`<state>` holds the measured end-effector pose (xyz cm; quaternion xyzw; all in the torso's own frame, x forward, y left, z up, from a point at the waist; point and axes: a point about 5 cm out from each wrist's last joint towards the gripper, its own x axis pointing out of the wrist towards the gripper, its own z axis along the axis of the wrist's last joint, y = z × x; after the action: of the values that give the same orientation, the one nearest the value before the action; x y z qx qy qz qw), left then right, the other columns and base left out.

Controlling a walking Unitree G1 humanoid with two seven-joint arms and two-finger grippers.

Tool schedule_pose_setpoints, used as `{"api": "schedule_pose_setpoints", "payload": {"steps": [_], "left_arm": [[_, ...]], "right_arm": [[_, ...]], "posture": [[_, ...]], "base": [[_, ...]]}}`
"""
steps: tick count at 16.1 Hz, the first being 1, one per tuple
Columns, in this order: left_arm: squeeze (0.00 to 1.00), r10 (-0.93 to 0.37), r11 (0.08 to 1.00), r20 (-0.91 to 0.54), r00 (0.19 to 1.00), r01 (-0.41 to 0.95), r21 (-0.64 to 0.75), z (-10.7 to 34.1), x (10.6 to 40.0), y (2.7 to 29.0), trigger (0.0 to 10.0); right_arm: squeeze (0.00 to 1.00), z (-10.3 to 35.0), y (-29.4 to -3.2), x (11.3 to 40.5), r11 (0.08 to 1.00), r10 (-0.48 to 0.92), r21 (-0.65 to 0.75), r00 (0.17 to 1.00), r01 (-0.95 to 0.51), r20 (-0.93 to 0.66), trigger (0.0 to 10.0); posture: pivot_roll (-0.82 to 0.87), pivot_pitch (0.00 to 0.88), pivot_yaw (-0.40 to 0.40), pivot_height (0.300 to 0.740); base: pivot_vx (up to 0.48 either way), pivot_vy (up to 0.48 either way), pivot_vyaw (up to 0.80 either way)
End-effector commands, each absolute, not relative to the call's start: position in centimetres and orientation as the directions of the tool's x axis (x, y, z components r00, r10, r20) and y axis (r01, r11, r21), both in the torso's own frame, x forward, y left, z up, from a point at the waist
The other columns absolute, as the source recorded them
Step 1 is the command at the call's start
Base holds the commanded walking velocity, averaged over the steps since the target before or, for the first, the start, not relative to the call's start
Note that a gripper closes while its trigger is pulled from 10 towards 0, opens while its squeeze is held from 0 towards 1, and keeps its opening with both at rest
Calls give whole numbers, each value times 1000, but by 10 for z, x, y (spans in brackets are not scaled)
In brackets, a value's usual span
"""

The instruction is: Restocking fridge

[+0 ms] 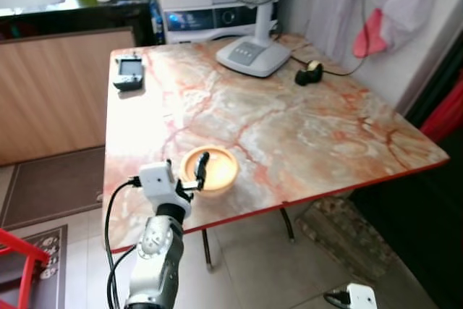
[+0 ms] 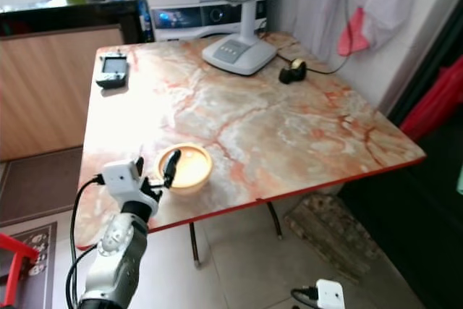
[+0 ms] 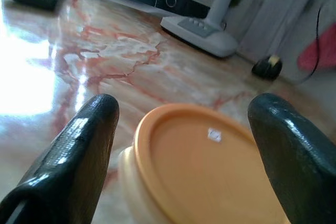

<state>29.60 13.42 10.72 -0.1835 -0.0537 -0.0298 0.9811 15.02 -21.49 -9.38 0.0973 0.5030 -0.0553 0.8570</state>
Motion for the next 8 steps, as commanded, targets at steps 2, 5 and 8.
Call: {"api": "schedule_pose_setpoints", "payload": {"steps": [2,5,8], "left_arm": [[0,-62,899,102,993,100,-426,107,302,132,10000],[0,-1,834,80,997,45,-550,108,302,138,10000],[1000,49,789,52,997,-6,-614,103,301,148,10000]], "right_arm": [[0,-93,-218,151,976,-6,103,492,194,-871,10000],[0,-93,-218,152,974,-8,106,495,201,-869,10000],[0,-93,-218,152,975,-8,103,493,198,-870,10000]], "posture": [[168,0,-45,740],[162,0,-42,740],[166,0,-47,740]], "base": [[0,0,0],[0,0,0],[0,0,0]]}}
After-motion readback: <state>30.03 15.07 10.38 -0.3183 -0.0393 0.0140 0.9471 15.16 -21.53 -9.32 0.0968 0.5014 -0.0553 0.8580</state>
